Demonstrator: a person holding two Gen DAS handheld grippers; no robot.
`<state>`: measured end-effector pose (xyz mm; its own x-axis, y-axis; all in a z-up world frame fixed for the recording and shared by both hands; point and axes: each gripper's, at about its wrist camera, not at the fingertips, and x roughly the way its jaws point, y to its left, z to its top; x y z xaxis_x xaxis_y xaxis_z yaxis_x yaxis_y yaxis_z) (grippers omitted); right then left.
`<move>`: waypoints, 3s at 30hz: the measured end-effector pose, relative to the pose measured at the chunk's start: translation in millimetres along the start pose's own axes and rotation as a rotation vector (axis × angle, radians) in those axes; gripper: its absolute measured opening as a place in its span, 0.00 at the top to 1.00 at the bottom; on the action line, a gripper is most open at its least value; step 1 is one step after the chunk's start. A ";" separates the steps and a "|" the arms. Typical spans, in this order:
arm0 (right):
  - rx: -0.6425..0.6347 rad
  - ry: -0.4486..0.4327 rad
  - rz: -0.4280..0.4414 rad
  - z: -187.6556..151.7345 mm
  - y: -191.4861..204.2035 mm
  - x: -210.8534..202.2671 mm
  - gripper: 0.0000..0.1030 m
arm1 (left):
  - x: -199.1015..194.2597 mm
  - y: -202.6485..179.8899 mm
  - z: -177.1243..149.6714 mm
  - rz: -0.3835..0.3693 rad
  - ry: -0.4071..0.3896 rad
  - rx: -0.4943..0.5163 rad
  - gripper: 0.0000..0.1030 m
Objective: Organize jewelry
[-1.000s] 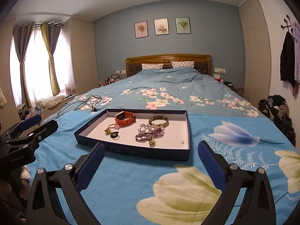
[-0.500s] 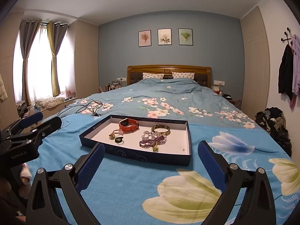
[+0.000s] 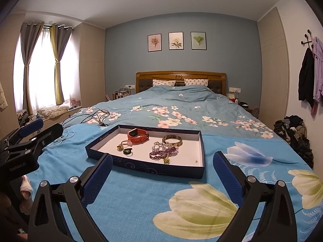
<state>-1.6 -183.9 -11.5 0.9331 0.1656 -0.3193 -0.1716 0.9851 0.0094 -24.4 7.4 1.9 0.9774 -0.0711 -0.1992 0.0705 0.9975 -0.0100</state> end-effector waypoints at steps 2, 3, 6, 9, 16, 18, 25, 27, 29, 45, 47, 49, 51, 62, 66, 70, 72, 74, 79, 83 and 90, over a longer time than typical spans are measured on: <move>-0.001 0.002 -0.001 -0.2 0.1 -0.1 0.07 | -0.1 0.0 -0.3 0.001 -0.001 0.001 0.06; -0.001 0.001 -0.002 0.0 0.4 -0.3 0.07 | 0.2 0.6 -0.2 0.002 -0.002 0.000 0.06; -0.001 0.001 -0.003 0.3 1.3 -0.7 0.07 | 0.6 0.6 -0.3 0.004 -0.003 -0.001 0.06; -0.001 -0.001 -0.005 0.3 1.6 -1.9 0.07 | 0.1 0.5 -0.2 0.003 -0.004 0.000 0.06; 0.001 -0.002 -0.010 1.5 1.1 -1.7 0.07 | -1.5 0.9 -0.2 0.007 -0.010 0.004 0.06; 0.003 -0.004 -0.010 1.8 1.0 -3.1 0.07 | -2.2 1.0 0.2 0.006 -0.011 0.003 0.06; 0.002 -0.004 -0.011 1.9 0.7 -4.1 0.07 | -3.3 0.9 1.3 0.011 -0.015 0.006 0.06; 0.003 -0.004 -0.011 1.8 0.9 -3.6 0.07 | -4.2 1.0 2.1 0.012 -0.018 0.006 0.06; 0.003 -0.006 -0.012 1.9 0.8 -4.0 0.07 | -4.2 1.3 2.5 0.013 -0.019 0.007 0.06; 0.000 -0.006 -0.010 3.9 0.6 -6.4 0.07 | -6.4 0.8 1.6 0.020 -0.027 0.009 0.06; 0.001 -0.007 -0.011 3.8 0.3 -6.8 0.07 | -5.9 1.2 1.5 0.022 -0.027 0.008 0.06; 0.002 -0.004 -0.011 3.7 0.4 -6.3 0.07 | -6.7 0.7 1.4 0.020 -0.026 0.008 0.06; 0.002 -0.006 -0.011 3.7 0.6 -6.6 0.07 | -6.5 0.8 0.9 0.021 -0.026 0.008 0.06; 0.002 -0.005 -0.012 4.0 0.4 -7.0 0.07 | -6.4 0.6 0.8 0.020 -0.027 0.008 0.06; -0.001 -0.002 -0.012 4.0 1.1 -7.1 0.07 | -7.3 0.3 0.6 0.020 -0.027 0.008 0.06; 0.000 -0.003 -0.013 3.7 1.1 -6.7 0.07 | -7.1 0.5 0.5 0.021 -0.027 0.008 0.06; 0.001 -0.004 -0.013 3.7 0.9 -7.7 0.07 | -7.5 0.1 0.5 0.021 -0.028 0.009 0.06; 0.000 -0.001 -0.013 3.7 1.1 -6.7 0.07 | -7.1 0.2 0.4 0.022 -0.027 0.008 0.06; 0.000 0.000 -0.014 3.7 1.3 -7.9 0.07 | -6.7 0.7 -0.2 0.023 -0.026 0.007 0.06; 0.000 0.002 -0.013 3.6 1.4 -6.9 0.07 | -6.8 0.5 -1.3 0.025 -0.025 0.008 0.06; 0.000 0.002 -0.013 3.9 1.8 -6.5 0.07 | -6.3 0.8 -2.4 0.028 -0.025 0.009 0.06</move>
<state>-6.7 -183.0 -5.8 0.9347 0.1529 -0.3209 -0.1597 0.9871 0.0053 -31.1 8.6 0.7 0.9836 -0.0434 -0.1748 0.0448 0.9990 0.0043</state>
